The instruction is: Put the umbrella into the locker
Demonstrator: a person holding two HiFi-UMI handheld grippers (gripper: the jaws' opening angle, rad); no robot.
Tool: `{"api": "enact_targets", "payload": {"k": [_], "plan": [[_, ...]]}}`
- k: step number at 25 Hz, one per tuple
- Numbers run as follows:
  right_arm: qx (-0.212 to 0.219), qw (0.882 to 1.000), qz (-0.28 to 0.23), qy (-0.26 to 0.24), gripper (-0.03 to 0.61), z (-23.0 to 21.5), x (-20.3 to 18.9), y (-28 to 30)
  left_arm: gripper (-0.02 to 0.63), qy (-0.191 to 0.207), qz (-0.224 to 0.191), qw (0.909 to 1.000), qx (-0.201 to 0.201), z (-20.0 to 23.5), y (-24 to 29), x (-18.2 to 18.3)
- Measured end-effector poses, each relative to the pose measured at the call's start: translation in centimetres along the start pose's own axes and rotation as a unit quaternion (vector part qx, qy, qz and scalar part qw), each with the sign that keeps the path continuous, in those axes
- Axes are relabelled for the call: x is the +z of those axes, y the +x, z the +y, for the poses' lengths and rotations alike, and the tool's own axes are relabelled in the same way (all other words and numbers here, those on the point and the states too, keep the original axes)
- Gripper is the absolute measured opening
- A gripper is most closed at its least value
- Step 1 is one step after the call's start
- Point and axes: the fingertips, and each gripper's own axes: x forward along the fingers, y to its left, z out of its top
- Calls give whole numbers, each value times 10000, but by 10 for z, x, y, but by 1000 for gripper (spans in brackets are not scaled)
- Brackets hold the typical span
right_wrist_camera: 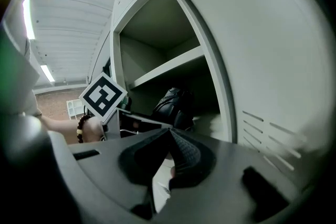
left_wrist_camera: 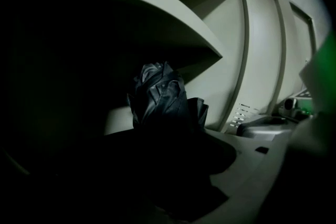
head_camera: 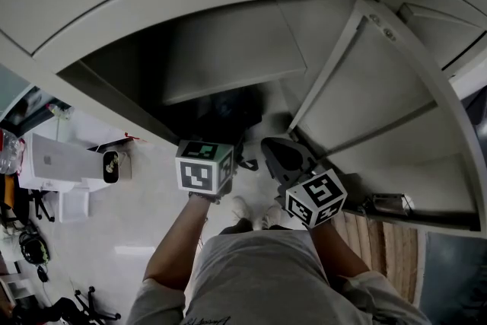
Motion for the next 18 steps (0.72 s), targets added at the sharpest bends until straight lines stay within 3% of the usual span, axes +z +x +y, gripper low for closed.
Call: {"api": "enact_targets", "payload": {"k": [11,18], "plan": [[90,10000,34,-16,28,4,-1,4,287,-53,503,9987,-51,9,22,-6],[122,9999,39,1,28,8,-2,6,301,-14,612,9981,-117,11,28,-8]]}}
